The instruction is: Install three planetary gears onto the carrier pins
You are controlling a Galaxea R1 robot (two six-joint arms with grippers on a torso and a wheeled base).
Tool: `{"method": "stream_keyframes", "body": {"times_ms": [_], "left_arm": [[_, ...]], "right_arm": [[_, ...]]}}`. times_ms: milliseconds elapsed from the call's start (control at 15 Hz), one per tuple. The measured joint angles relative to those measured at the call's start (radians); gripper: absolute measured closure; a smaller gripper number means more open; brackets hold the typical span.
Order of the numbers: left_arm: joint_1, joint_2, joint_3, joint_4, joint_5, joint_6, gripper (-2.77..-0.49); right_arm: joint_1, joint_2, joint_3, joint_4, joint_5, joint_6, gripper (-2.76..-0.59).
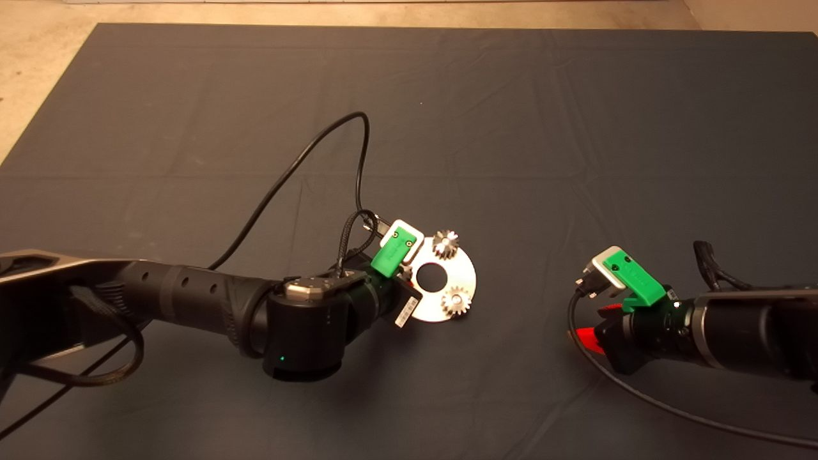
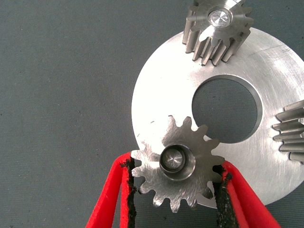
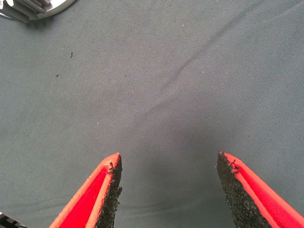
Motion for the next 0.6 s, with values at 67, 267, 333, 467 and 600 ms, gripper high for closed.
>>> {"method": "stream_keyframes", "body": {"times_ms": [67, 267, 333, 467, 600], "left_arm": [[0.000, 0.000, 0.000, 0.000, 0.000, 0.000, -0.92], [0.000, 0.000, 0.000, 0.000, -0.001, 0.000, -0.93], [0.000, 0.000, 0.000, 0.000, -0.001, 0.000, -0.94], [0.000, 0.000, 0.000, 0.000, 0.000, 0.000, -0.94], [0.000, 0.000, 0.000, 0.000, -0.001, 0.000, -0.94]], "right_arm": [[0.000, 0.000, 0.000, 0.000, 0.000, 0.000, -1.47], [0.000, 0.000, 0.000, 0.000, 0.000, 0.000, -1.47], [0.000, 0.000, 0.000, 0.000, 0.000, 0.000, -1.47], [0.000, 0.000, 0.000, 0.000, 0.000, 0.000, -1.47], [0.000, 0.000, 0.000, 0.000, 0.000, 0.000, -1.47]]}}
